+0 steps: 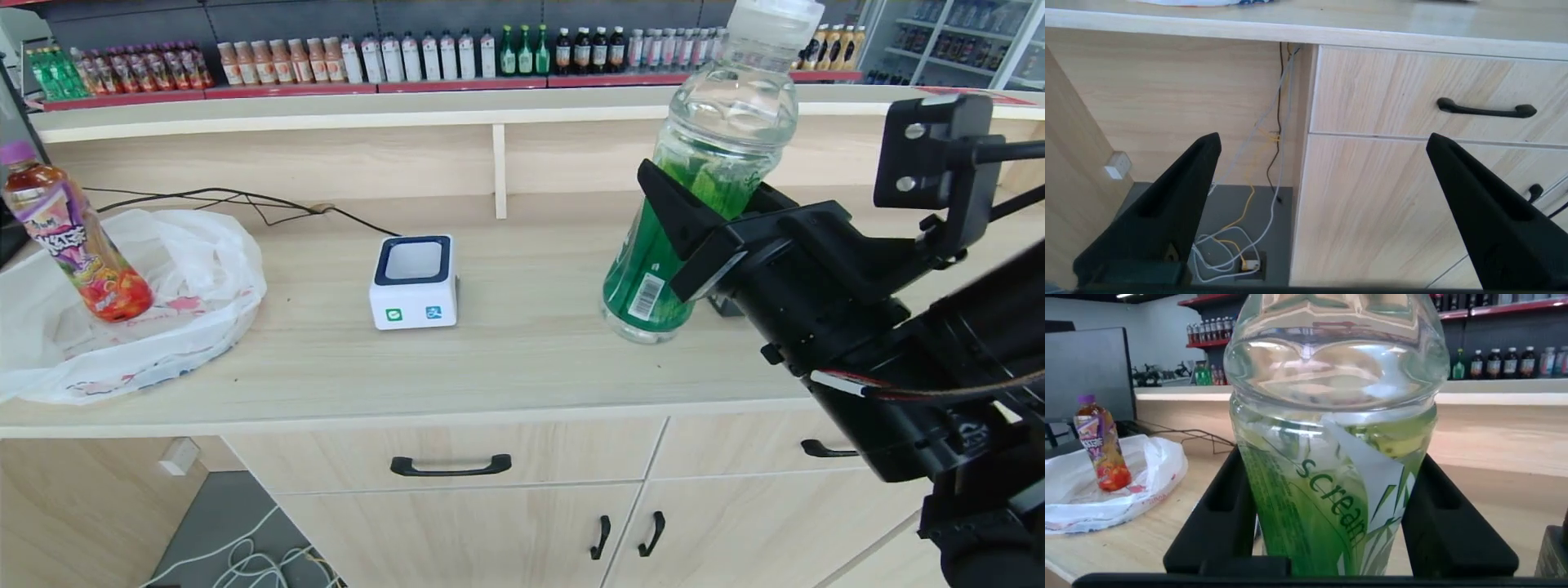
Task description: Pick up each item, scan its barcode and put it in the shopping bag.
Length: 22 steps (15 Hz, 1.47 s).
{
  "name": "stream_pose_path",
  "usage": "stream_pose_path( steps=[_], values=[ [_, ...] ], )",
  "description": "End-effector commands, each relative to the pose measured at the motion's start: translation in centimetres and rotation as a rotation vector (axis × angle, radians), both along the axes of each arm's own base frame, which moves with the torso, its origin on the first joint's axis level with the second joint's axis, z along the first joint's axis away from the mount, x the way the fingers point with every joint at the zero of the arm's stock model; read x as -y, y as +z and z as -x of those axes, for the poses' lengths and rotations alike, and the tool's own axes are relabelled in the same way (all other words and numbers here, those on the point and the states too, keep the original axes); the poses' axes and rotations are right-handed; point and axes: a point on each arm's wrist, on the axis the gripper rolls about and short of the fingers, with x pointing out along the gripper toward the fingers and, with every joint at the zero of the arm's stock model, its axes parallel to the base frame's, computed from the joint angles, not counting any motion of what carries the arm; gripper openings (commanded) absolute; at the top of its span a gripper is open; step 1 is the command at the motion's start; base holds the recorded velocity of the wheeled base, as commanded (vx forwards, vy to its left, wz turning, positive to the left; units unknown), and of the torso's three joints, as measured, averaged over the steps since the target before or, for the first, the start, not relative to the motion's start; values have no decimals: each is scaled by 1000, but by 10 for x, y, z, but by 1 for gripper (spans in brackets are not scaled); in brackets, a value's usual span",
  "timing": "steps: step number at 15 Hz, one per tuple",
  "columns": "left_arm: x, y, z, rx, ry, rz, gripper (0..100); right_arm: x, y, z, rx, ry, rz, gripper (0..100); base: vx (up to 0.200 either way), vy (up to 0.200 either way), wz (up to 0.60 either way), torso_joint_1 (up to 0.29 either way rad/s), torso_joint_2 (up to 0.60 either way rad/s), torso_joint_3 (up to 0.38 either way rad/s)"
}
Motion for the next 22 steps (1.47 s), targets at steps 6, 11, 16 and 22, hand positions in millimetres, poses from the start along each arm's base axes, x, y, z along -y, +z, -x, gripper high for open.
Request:
stream_pose_path(
  steps=[6,11,16,22],
  values=[
    [0,0,0,1,0,1,100,0,0,-1,3,-2,3,0,0,200,0,2,2,2],
    [0,0,0,1,0,2,100,-1,-2,-3,-1,-2,7,0,0,200,0,-1,0,2],
    [0,0,0,1,0,2,100,-6,4,-8,17,-1,-10,0,0,200,0,3,3,0],
    [0,0,0,1,0,1,100,-22,12,-24,112,82,25,0,0,33,0,0,0,1]
  ],
)
